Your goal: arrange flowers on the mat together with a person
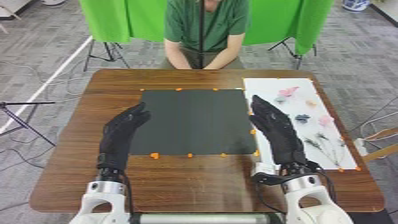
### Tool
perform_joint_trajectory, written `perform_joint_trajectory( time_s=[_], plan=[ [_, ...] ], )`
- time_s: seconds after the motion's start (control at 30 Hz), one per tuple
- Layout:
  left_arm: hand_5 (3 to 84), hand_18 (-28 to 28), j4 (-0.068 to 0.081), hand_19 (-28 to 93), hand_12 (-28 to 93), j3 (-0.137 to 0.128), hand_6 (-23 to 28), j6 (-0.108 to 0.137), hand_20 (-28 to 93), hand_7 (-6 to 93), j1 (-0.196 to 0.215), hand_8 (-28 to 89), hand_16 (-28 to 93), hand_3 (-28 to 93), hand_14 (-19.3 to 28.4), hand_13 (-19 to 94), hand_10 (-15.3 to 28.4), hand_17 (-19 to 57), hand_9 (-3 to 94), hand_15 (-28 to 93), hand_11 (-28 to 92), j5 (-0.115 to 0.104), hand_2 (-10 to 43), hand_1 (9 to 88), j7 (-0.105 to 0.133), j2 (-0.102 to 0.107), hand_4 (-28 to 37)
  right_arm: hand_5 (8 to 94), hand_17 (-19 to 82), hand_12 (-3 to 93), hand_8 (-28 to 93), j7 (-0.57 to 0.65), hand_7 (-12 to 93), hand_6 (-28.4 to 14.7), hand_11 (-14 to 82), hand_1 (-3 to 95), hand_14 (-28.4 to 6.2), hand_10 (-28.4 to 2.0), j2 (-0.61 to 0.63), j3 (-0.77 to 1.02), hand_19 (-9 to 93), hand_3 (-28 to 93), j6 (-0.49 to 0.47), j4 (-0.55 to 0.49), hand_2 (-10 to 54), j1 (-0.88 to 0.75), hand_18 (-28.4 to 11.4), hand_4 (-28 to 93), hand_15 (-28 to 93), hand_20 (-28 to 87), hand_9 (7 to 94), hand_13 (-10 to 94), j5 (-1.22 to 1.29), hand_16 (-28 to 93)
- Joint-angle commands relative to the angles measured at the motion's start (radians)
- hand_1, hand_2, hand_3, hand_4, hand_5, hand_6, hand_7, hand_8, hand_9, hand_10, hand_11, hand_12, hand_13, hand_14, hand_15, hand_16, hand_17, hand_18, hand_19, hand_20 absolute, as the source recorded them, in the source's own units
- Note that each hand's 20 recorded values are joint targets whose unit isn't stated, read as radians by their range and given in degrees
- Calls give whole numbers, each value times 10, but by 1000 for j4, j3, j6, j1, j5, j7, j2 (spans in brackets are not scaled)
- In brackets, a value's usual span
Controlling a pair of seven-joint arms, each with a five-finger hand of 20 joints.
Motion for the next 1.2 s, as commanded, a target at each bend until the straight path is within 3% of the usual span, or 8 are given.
perform_joint_trajectory(
  time_s=[0.03, 0.27, 0.47, 0.73, 0.87, 0.93, 1.03, 1.2],
  plan=[
    [477, 92, 27, 49, 123, 27, 31, 29, 180, 128, -17, -72, -3, 634, 138, 317, 128, 83, 427, 99, 154, -57, -46, 304, 72, 7, -175, 341, 117, 76, -89, 2, 98, -21, 15, 127, -108, -146, -4, -1, 10, 726, 44, -1, -14, -9, -111, -167, 38, 199, 316, 204, 13, 80],
    [449, 94, 20, 51, 111, 34, 30, 84, 190, 120, -4, -69, -12, 645, 137, 289, 113, 114, 349, 69, 102, -84, -52, 299, 85, 15, -177, 331, 131, 70, -89, 2, 76, -60, 13, 127, -95, -154, -13, -6, -1, 734, 33, 0, -18, -14, -69, -167, 30, 195, 315, 211, 9, 67],
    [441, 103, 16, 64, 107, 35, 31, 88, 197, 116, -4, -66, -15, 648, 141, 285, 103, 119, 316, 67, 75, -83, -54, 299, 89, 15, -179, 327, 131, 69, -85, -6, 68, -64, 13, 122, -95, -154, -13, 3, -3, 723, 21, 3, -43, -17, -69, -172, 33, 196, 313, 209, 8, 62],
    [440, 111, 9, 75, 114, 16, 27, 80, 199, 120, 23, -65, -4, 647, 147, 291, 105, 99, 325, 74, 77, -76, -55, 298, 74, 13, -179, 327, 128, 70, -81, -25, 63, -74, 12, 116, -97, -153, -13, 6, -3, 724, 11, 2, -73, -13, -74, -175, 35, 196, 308, 206, -4, 58],
    [442, 109, 16, 70, 119, 17, 27, 47, 195, 122, 11, -65, 3, 644, 142, 294, 109, 89, 337, 77, 84, -65, -54, 297, 63, 15, -178, 326, 128, 70, -82, -31, 63, -74, 13, 119, -97, -152, -12, 13, -2, 726, 15, 3, -82, -11, -75, -177, 36, 195, 309, 205, -11, 57],
    [444, 108, 13, 68, 121, 5, 27, 24, 193, 124, 20, -65, 6, 643, 141, 295, 110, 86, 340, 77, 87, -47, -54, 298, 46, 10, -178, 327, 128, 71, -82, -25, 63, -77, 13, 122, -97, -151, -11, 13, -3, 717, 1, 6, -89, -8, -75, -181, 37, 195, 310, 206, -11, 56],
    [448, 106, 10, 63, 123, 1, 27, 16, 190, 126, 30, -65, 7, 642, 146, 301, 110, 84, 348, 77, 91, -48, -53, 298, 24, 5, -178, 328, 126, 70, -83, -23, 59, -80, 13, 102, -98, -151, -16, 14, -2, 719, -5, 1, -95, -13, -76, -190, 38, 194, 309, 206, -28, 54],
    [448, 106, 11, 57, 125, 3, 27, 5, 186, 128, 32, -65, 7, 641, 155, 307, 113, 79, 353, 77, 96, -37, -52, 297, 23, 1, -178, 324, 126, 70, -84, 5, 57, -78, 12, 88, -100, -150, -11, 16, -2, 724, 18, -3, -95, -11, -79, -206, 38, 194, 308, 205, -34, 52]
  ],
)
